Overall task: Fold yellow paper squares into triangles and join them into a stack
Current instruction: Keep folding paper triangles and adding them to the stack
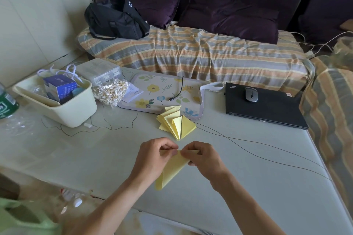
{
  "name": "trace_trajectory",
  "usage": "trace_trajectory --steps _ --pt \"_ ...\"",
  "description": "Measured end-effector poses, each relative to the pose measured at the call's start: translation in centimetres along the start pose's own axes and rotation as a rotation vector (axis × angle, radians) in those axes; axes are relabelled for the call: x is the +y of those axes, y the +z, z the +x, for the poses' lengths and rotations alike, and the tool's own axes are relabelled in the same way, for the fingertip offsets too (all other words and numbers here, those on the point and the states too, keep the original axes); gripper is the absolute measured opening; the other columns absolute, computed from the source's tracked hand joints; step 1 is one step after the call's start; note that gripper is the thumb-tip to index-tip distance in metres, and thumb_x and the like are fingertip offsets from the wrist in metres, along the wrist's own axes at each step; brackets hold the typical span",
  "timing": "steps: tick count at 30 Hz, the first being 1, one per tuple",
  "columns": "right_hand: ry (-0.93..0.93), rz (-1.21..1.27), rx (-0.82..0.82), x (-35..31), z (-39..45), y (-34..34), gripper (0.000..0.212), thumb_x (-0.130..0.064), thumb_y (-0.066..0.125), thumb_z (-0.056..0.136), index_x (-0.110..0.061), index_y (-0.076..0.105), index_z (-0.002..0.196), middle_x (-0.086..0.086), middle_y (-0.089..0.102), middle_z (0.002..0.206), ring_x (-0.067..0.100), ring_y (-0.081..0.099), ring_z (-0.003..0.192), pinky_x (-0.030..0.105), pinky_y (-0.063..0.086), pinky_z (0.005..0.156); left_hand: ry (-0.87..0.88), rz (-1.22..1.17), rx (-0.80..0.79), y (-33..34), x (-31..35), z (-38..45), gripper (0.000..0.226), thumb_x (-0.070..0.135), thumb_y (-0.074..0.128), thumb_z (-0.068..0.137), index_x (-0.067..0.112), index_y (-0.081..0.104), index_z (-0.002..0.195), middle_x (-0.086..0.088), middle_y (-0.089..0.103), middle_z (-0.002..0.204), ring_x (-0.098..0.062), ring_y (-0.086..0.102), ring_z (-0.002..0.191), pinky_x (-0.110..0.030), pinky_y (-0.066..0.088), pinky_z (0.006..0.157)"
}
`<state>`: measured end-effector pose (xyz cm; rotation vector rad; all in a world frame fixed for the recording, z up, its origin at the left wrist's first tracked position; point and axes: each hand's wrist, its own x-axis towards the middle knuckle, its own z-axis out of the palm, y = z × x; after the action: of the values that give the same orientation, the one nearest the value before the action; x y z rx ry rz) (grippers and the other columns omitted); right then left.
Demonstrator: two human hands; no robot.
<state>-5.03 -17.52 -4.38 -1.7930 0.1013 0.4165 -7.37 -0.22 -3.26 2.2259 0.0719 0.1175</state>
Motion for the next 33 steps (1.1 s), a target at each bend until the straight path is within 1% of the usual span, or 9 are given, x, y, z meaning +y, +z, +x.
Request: trace_trajectory --steps 4,9,11,14,17,23,27,30,33 --pt "0.005 0.005 0.019 0.09 -0.01 0.08 0.011 -0.022 0.073 0.089 -0.018 0.074 0.079 0.003 0.067 0.073 0.011 0.058 0.066 0.027 0.051 0.070 -0.035 -0.016 0.025 -0.11 -0.09 0.12 0.010 0.016 0.080 0.084 0.026 0.081 0.081 0.018 0.073 0.074 0.008 0.064 0.079 -0.005 0.042 0.064" --pt "0.037 0.093 0.022 0.17 0.13 -0.47 0.009 -0.016 0.069 0.092 -0.010 0.076 0.089 0.009 0.075 0.077 0.012 0.065 0.069 0.027 0.055 0.075 -0.058 -0.009 0.055 -0.37 -0.15 0.16 0.012 0.012 0.078 0.086 0.023 0.081 0.082 0.018 0.071 0.072 0.011 0.064 0.076 -0.005 0.043 0.063" --pt "0.050 0.105 0.027 0.25 0.21 -0.51 0.010 -0.015 0.069 0.092 -0.009 0.077 0.089 0.009 0.074 0.077 0.012 0.066 0.070 0.027 0.056 0.075 -0.062 0.035 0.012 -0.30 -0.34 0.30 0.011 0.014 0.076 0.088 0.024 0.081 0.088 0.017 0.073 0.077 0.009 0.065 0.077 -0.005 0.043 0.064" --pt "0.055 0.098 0.031 0.42 0.25 -0.33 0.011 -0.013 0.068 0.092 -0.007 0.076 0.088 0.005 0.071 0.073 0.013 0.065 0.070 0.025 0.056 0.074 -0.052 0.148 -0.114 -0.04 -0.63 0.38 0.014 0.018 0.071 0.094 0.025 0.079 0.102 0.014 0.074 0.093 0.001 0.066 0.083 -0.005 0.043 0.067" --pt "0.052 0.097 0.042 0.51 0.32 -0.24 0.011 -0.014 0.069 0.091 -0.007 0.076 0.086 0.004 0.069 0.073 0.013 0.062 0.069 0.025 0.056 0.074 -0.024 0.208 -0.190 0.22 -0.73 0.22 0.014 0.018 0.067 0.096 0.022 0.079 0.102 0.015 0.066 0.087 0.002 0.059 0.077 -0.004 0.038 0.063" --pt "0.051 0.198 0.017 0.64 0.45 -0.07 0.014 -0.020 0.072 0.092 -0.008 0.077 0.087 0.005 0.072 0.078 0.015 0.065 0.075 0.039 0.059 0.088 -0.088 0.128 -0.176 0.23 -0.74 0.25 0.012 0.020 0.068 0.095 0.022 0.080 0.095 0.014 0.074 0.087 0.002 0.066 0.079 -0.004 0.042 0.061" --pt "0.073 0.193 -0.044 0.67 0.41 -0.07 0.019 -0.023 0.071 0.092 -0.006 0.077 0.088 0.009 0.073 0.081 0.016 0.064 0.076 0.042 0.058 0.092 -0.132 0.062 -0.177 0.08 -0.60 0.21 0.013 0.021 0.067 0.094 0.023 0.080 0.094 0.015 0.074 0.083 0.004 0.065 0.076 -0.004 0.042 0.061" --pt "0.066 0.189 -0.035 0.61 0.42 0.06 0.017 -0.020 0.070 0.093 -0.005 0.077 0.091 0.016 0.076 0.094 0.019 0.070 0.082 0.042 0.059 0.094 -0.171 0.019 -0.198 0.00 -0.40 0.08 0.014 0.023 0.066 0.095 0.024 0.080 0.094 0.016 0.074 0.083 0.004 0.065 0.078 -0.004 0.041 0.059" --pt "0.049 0.227 -0.006 0.56 0.41 0.17 0.016 -0.016 0.069 0.094 -0.004 0.077 0.090 0.017 0.077 0.095 0.020 0.072 0.084 0.042 0.059 0.095 -0.194 -0.019 -0.210 0.05 -0.07 -0.06 0.014 0.024 0.065 0.095 0.024 0.079 0.094 0.016 0.073 0.083 0.004 0.064 0.077 -0.004 0.042 0.059"
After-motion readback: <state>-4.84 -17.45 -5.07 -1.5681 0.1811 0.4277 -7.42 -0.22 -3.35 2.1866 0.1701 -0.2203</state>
